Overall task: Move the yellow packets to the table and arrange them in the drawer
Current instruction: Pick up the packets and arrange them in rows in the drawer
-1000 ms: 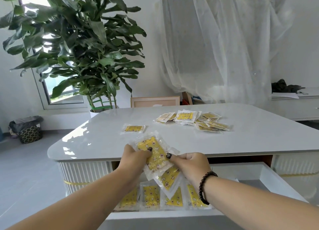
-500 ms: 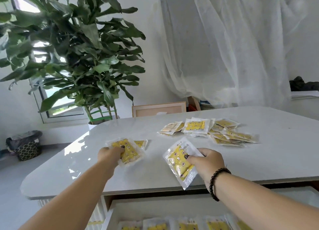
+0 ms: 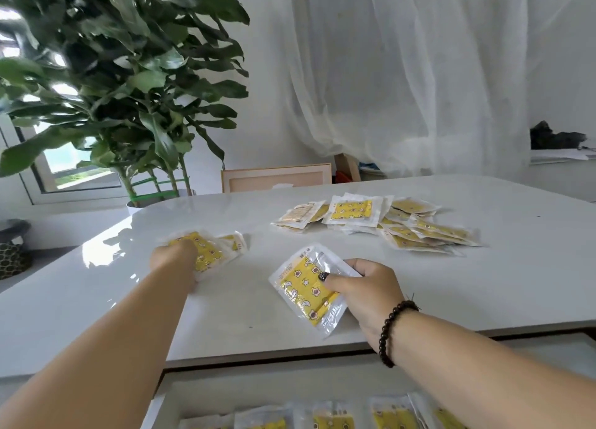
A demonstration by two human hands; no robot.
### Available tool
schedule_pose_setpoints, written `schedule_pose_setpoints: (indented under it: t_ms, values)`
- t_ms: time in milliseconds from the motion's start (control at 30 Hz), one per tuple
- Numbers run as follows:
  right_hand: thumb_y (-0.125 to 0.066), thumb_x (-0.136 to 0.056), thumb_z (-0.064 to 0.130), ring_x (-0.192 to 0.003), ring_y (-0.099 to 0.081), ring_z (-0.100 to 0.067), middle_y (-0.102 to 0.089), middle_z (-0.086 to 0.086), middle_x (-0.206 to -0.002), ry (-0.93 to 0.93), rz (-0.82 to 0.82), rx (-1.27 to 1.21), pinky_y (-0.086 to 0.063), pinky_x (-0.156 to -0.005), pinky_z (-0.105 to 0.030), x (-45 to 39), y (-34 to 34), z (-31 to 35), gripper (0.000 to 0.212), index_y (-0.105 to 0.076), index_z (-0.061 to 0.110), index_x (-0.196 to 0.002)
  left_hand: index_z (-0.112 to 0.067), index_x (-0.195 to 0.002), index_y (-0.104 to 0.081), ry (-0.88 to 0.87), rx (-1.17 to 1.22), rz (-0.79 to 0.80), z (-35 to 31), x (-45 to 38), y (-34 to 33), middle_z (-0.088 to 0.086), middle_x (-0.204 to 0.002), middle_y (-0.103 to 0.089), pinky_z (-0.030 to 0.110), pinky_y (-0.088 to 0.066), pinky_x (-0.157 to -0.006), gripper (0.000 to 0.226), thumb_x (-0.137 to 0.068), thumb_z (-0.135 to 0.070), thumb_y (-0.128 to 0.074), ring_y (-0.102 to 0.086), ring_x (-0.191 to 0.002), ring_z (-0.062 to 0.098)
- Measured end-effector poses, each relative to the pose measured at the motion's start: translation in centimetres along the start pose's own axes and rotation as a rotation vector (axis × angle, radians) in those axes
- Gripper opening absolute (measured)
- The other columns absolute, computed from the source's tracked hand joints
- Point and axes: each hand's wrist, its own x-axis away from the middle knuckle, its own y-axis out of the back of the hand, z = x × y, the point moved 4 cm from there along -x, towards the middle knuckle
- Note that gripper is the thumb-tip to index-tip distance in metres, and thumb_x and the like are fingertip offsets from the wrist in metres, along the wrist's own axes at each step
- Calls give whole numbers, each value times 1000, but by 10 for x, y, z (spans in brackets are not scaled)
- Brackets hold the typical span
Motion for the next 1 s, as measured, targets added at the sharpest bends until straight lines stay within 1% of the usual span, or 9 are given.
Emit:
schedule_pose_setpoints:
  t_ms: [133, 300, 367, 467, 600, 733, 800, 867, 1000]
  values:
    - [-71, -75, 6, -73, -65, -24, -73, -13, -84, -6, 27, -9, -54, -72, -33, 11, 3, 1, 8, -70, 13, -73, -6, -96, -49, -20, 8, 3, 4, 13, 6, 7, -70, -42, 34, -41, -74, 13, -88, -8, -60, -51, -85, 26]
    - [-69, -76, 5, -81, -68, -30, -72, -11, -82, -62, 56, 32, -55, -80, -40, 26, 12, 6, 11, -70, 15, -71, 1, -84, -57, -138, -31, 136, -22, 68, 27, 11, -71, -53, 31, -41, -73, 10, -86, -3, -66, -51, -64, 24]
    - [-67, -77, 4, -85, -68, -28, -71, -9, -83, -44, 54, 102, -55, -78, -36, 34, 16, 12, 14, -69, 17, -72, -1, -77, -57, -155, -23, 233, -33, 85, 34, 17, -86, -63, 36, -50, -81, 13, -85, -1, -67, -59, -75, 27]
    - [-69, -76, 5, -82, -63, -19, -64, 2, -86, 14, 27, 176, -51, -69, -28, 54, 27, 36, 19, -62, 23, -79, 5, -92, -59, -175, 28, 386, -56, 125, 51, 23, -100, -67, 49, -53, -92, 7, -86, 6, -63, -67, -93, 37]
    - [-71, -73, 6, -70, -56, -14, -59, -5, -98, 46, 94, 244, -43, -53, -21, 88, 45, 70, 37, -59, 18, -105, 9, -103, -57, -165, 94, 598, -73, 188, 79, 25, -101, -69, 42, -61, -66, 14, -89, 9, -57, -71, -85, 36]
    - [-77, -75, 8, -70, -55, -1, -55, 9, -90, 90, 295, 235, -47, -59, -13, 136, 61, 95, 53, -54, 24, -120, 7, -103, -59, -119, 61, 834, -74, 247, 109, 20, -90, -74, 36, -60, -56, 13, -92, 6, -52, -74, -75, 29]
    - [-82, -69, 11, -79, -68, -10, -63, 4, -100, 64, 457, 185, -56, -75, -27, 157, 64, 98, 63, -57, 24, -124, 6, -92, -62, -93, 23, 975, -68, 274, 121, 20, -80, -73, 34, -59, -53, 12, -90, 7, -50, -73, -66, 28]
    - [-87, -58, 19, -93, -70, -24, -70, -8, -108, 55, 529, 242, -52, -92, -49, 175, 72, 97, 60, -66, 26, -114, 8, -84, -67, -56, -9, 1111, -60, 296, 130, 25, -83, -71, 37, -60, -56, 9, -78, 8, -60, -72, -67, 33]
    - [-87, -53, 19, -96, -68, -31, -71, -16, -103, 65, 516, 292, -52, -92, -48, 197, 88, 94, 40, -73, 14, -90, 9, -83, -73, -40, -24, 1237, -50, 317, 143, 28, -89, -69, 36, -59, -57, 17, -72, 5, -62, -72, -69, 34]
